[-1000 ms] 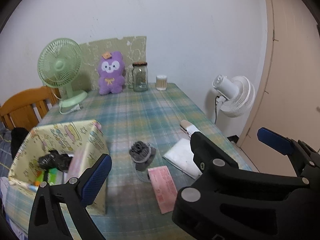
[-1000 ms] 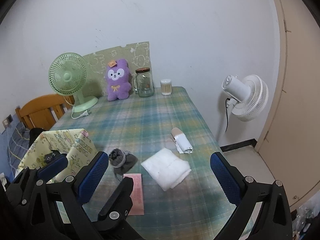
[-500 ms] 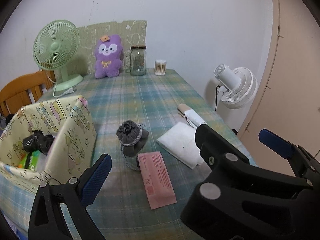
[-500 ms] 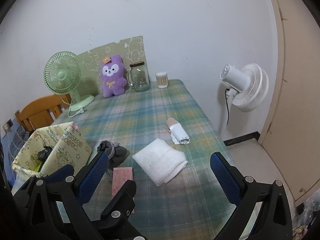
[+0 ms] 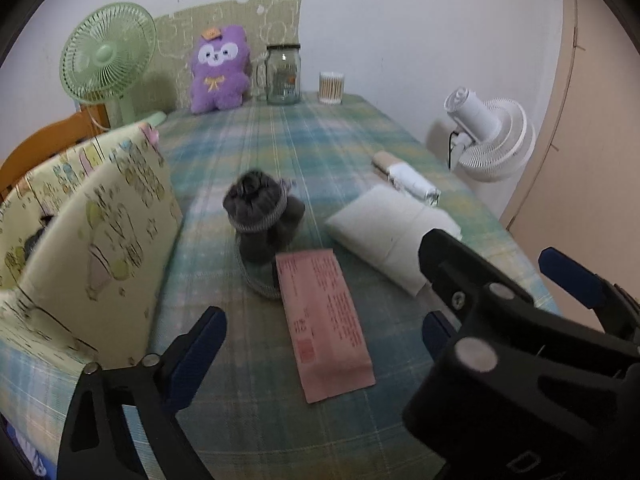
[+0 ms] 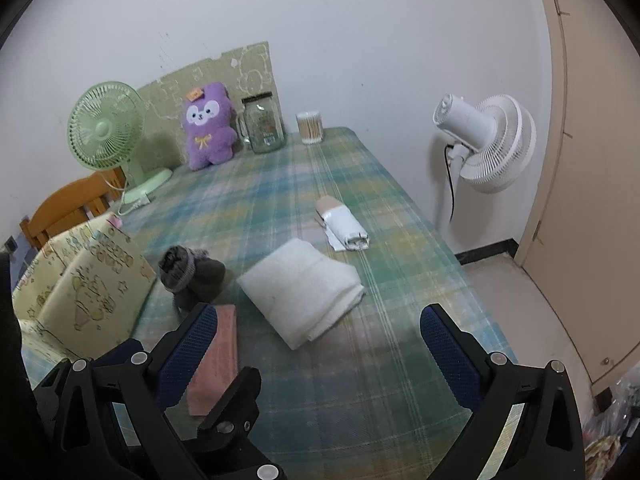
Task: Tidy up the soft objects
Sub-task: 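Move both grippers toward the pink packet and white towel on the table, then grasp pink paper packet with left gripper while right gripper grasps white towel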
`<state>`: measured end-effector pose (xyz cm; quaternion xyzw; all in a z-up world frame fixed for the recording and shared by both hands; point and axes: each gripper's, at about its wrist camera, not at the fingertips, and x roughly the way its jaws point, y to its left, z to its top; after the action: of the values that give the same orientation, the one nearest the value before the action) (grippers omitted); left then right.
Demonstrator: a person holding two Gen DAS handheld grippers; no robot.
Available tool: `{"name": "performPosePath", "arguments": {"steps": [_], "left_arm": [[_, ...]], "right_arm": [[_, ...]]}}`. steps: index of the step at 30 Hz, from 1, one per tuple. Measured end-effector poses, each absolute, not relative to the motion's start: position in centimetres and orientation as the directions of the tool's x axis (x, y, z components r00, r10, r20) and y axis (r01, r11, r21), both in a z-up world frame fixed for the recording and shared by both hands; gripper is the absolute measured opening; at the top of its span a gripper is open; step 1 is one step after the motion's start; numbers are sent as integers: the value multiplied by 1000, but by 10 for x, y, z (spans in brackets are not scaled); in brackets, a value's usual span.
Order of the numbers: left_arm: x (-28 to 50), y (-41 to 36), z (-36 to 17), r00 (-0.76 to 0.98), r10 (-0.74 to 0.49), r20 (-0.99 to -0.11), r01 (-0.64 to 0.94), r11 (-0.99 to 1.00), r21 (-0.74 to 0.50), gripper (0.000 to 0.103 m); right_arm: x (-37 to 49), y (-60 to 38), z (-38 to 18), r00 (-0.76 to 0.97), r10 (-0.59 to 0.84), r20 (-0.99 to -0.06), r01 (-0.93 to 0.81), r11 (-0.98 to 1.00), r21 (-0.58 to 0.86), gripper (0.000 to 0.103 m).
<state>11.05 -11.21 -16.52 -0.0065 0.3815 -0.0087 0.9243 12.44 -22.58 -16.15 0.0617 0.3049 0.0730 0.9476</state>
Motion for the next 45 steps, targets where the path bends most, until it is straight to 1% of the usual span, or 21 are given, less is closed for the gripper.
{"name": "performPosePath", "arguments": {"steps": [6, 11, 13, 15, 17, 20, 22, 24, 25, 27, 28, 29, 30, 33, 37, 45], "left_arm": [[119, -111, -179, 670, -31, -742, -3, 999, -44, 95], [117, -113, -182, 680, -19, -733, -5, 1000, -30, 95], [118, -114, -184, 682, -12, -731, -2, 1000, -18, 97], [122, -117, -185, 674, -21, -738, 19, 1000, -11, 103], [123, -120, -186, 667, -8, -745, 27, 1000, 13, 103], [123, -119, -186, 667, -5, -745, 22, 1000, 14, 103], [124, -118, -185, 675, 3, -738, 13, 1000, 17, 98], [124, -115, -182, 687, 11, -727, 0, 1000, 15, 79], [125, -114, -181, 692, 15, -721, -7, 1000, 14, 76], [125, -111, -180, 704, 32, -709, -28, 999, 17, 61], [125, -109, -179, 709, 33, -704, -30, 999, 17, 57], [126, -109, -178, 710, 31, -703, -28, 999, 16, 47], [127, -109, -178, 710, 29, -704, -24, 1000, 17, 44], [130, -107, -176, 704, 23, -710, -17, 1000, 15, 42], [134, -105, -174, 700, 32, -713, -14, 999, 32, 41], [148, -102, -171, 701, 23, -713, -5, 1000, 27, 41]], "right_arm": [[129, -228, -171, 790, 167, -590, -90, 983, 158, 103], [133, -228, -178, 779, 169, -604, -92, 983, 157, 103], [135, -228, -180, 774, 169, -610, -90, 983, 157, 103], [137, -230, -183, 771, 163, -616, -81, 984, 159, 102], [139, -232, -185, 768, 158, -621, -71, 984, 163, 102], [141, -232, -186, 765, 167, -622, -76, 982, 171, 102], [143, -231, -185, 767, 168, -619, -84, 983, 162, 102], [144, -229, -184, 766, 175, -619, -98, 983, 156, 102], [145, -228, -184, 765, 177, -620, -102, 983, 155, 102], [148, -226, -184, 760, 186, -622, -113, 981, 156, 102], [149, -225, -184, 760, 190, -622, -117, 981, 157, 102], [151, -224, -183, 760, 192, -621, -120, 980, 156, 102], [153, -223, -182, 761, 193, -619, -123, 980, 155, 102], [158, -220, -180, 761, 200, -617, -134, 979, 152, 102], [166, -216, -179, 758, 206, -618, -147, 978, 146, 102], [187, -208, -183, 741, 199, -641, -156, 980, 124, 102]]}}
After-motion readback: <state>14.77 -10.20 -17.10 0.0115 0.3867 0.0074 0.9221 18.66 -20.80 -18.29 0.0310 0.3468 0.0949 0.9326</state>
